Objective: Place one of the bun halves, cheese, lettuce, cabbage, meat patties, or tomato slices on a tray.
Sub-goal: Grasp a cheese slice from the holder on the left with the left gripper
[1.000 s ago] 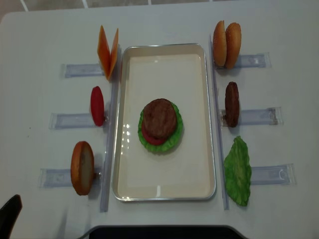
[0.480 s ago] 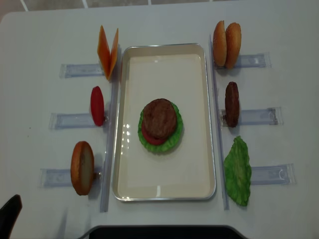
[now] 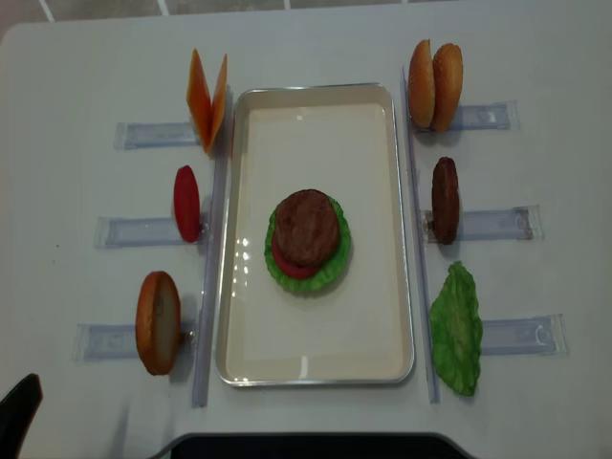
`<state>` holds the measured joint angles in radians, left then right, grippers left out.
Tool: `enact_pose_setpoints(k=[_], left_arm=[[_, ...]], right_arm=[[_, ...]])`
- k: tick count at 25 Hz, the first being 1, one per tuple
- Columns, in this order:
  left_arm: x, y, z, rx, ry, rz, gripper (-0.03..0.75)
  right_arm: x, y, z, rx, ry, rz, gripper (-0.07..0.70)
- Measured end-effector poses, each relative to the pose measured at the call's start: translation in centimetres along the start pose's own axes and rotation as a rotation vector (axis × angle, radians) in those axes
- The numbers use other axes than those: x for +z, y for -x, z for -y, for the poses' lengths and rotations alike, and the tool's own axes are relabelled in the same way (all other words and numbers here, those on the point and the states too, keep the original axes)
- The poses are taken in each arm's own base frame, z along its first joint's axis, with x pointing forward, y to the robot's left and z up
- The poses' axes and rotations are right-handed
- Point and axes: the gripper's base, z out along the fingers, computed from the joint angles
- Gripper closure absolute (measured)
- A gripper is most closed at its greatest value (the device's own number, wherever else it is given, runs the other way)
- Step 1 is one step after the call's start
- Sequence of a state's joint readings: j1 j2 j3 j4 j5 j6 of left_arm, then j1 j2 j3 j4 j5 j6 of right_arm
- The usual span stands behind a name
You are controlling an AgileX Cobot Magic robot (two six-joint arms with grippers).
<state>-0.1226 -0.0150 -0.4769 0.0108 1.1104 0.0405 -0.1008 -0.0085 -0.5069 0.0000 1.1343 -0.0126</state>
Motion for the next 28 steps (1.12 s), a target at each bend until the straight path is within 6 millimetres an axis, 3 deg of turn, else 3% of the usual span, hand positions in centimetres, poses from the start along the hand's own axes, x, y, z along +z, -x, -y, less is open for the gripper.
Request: enact_pose_setpoints(k=[8, 13, 19, 28], left_arm=[[0.1, 0.1, -0.4, -0.042, 0.047, -0.012, 0.199], [2.5, 3.6, -1.0, -0.088, 0.098, -0.125, 0.199], [9.8, 10.2, -1.1, -0.122, 0.084, -0.312, 0.199], [24.5, 19.9, -1.5, -0.089, 0.104, -0.595, 0.199]], right_arm=[[0.0, 0.0, 0.0, 0.0, 0.0, 0.0, 0.113], [0.0, 0.0, 0.0, 0.0, 0.0, 0.0, 0.113], [0.0, 0.0, 0.0, 0.0, 0.0, 0.0, 0.113], [0.0, 0.0, 0.0, 0.0, 0.0, 0.001, 0.113]])
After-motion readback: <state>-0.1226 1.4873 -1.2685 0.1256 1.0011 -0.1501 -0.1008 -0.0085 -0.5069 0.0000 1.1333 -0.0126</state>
